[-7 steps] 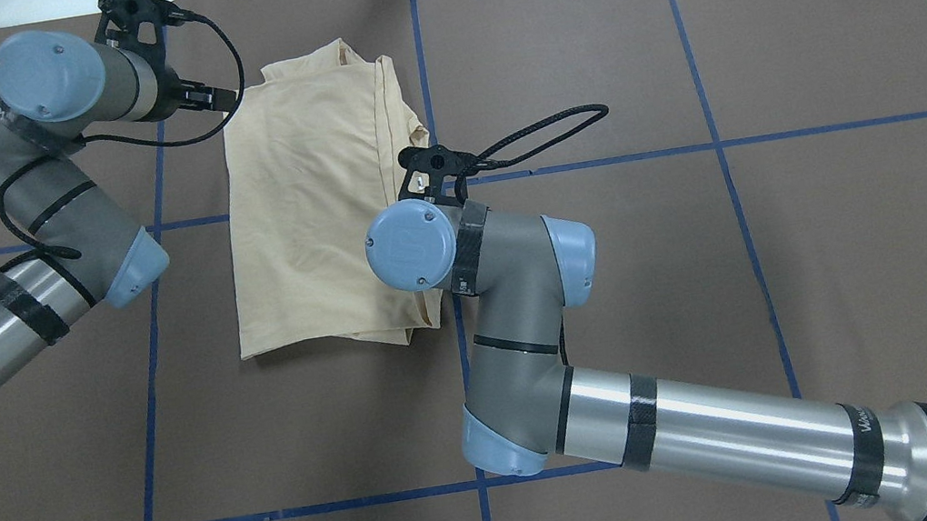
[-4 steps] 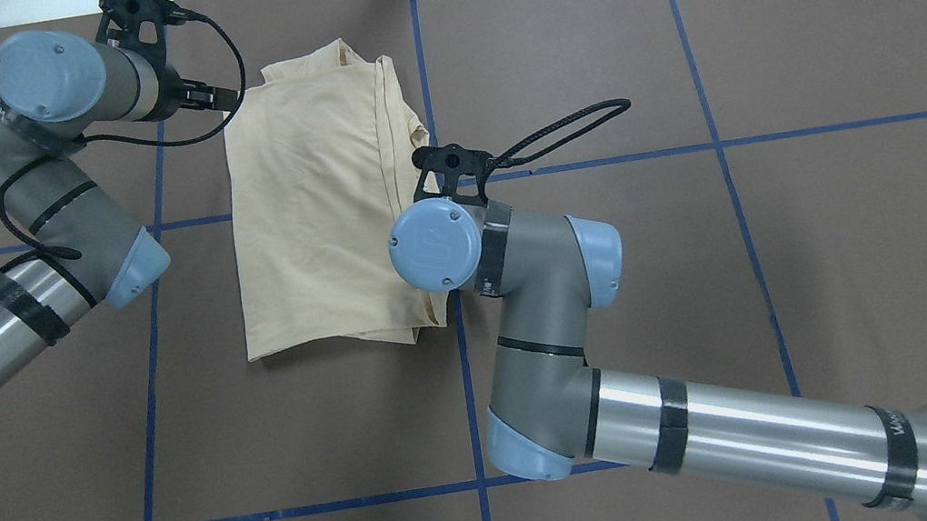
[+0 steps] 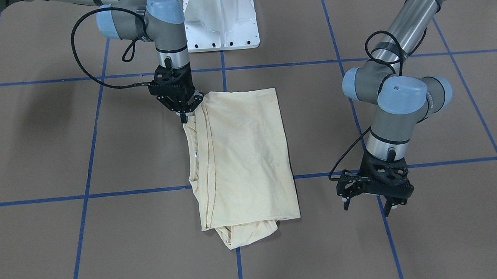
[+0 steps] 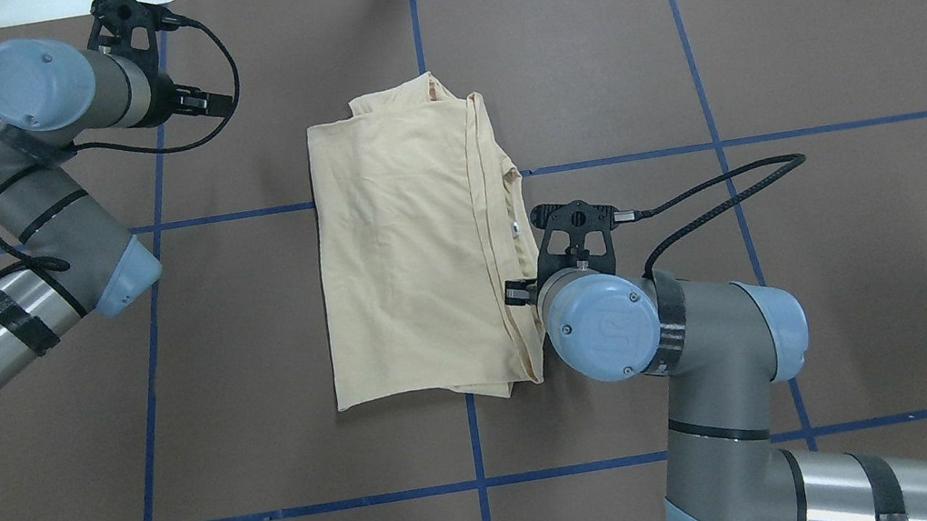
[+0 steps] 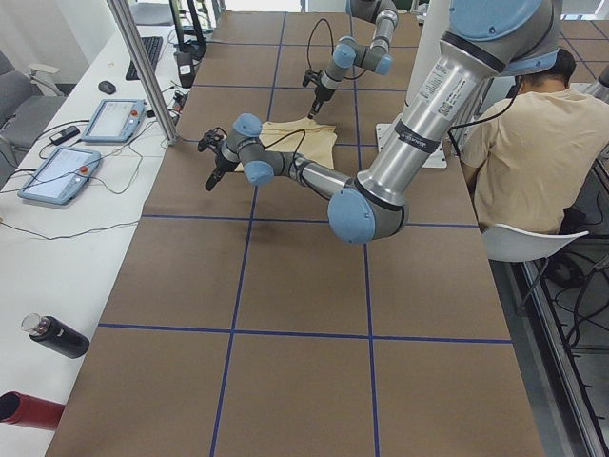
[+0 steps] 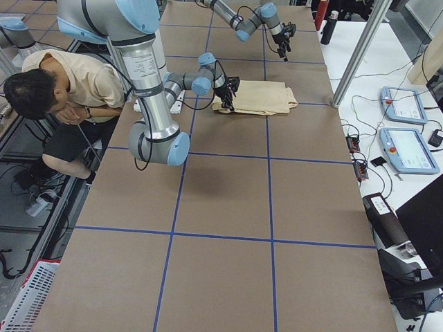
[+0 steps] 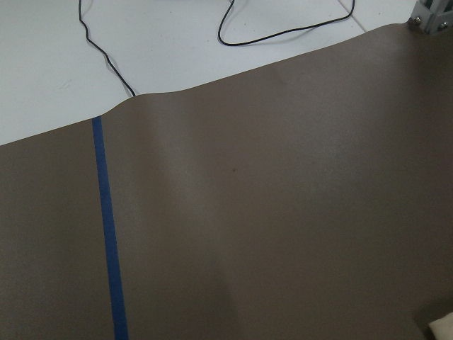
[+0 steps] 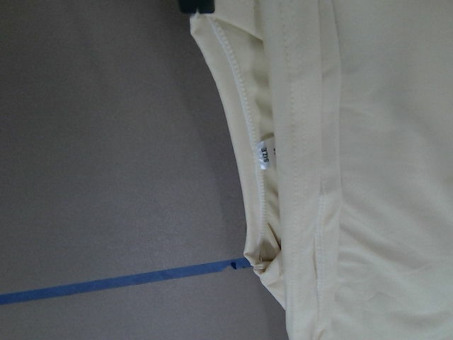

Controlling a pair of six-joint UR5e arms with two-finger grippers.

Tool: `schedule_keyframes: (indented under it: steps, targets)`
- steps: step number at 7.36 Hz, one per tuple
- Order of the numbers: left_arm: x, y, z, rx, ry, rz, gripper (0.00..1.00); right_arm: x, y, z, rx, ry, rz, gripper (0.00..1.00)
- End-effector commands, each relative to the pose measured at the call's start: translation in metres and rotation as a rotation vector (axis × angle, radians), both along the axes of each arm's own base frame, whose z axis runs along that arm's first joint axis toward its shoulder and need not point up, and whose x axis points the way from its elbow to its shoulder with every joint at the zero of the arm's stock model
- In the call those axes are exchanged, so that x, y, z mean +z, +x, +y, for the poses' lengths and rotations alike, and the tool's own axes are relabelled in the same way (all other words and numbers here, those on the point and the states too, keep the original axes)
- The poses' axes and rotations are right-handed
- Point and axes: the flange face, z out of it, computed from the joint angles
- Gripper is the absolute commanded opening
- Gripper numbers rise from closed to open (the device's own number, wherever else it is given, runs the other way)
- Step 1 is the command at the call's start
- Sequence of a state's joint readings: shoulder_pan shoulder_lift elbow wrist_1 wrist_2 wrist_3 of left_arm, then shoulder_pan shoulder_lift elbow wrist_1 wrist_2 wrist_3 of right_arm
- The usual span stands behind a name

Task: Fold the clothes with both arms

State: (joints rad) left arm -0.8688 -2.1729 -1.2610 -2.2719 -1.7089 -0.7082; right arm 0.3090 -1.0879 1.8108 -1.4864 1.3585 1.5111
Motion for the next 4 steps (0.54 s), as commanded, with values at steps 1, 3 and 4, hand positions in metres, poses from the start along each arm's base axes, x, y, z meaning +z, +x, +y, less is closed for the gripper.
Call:
schedule_keyframes:
  steps: [1, 3, 4]
  targets:
    - [0.001, 0.0, 0.001, -0.001, -0.002, 0.0, 1.0, 0.012, -0.006, 0.008, -0.014, 0.003, 0.032, 0.99]
    - [0.001, 0.001, 0.001, 0.001, -0.002, 0.0, 1.0, -0.002, 0.002, -0.009, -0.019, 0.036, 0.031, 1.0]
    - [0.001, 0.001, 0.001, 0.003, -0.002, 0.0, 1.0, -0.025, 0.004, -0.031, -0.018, 0.018, 0.039, 1.0]
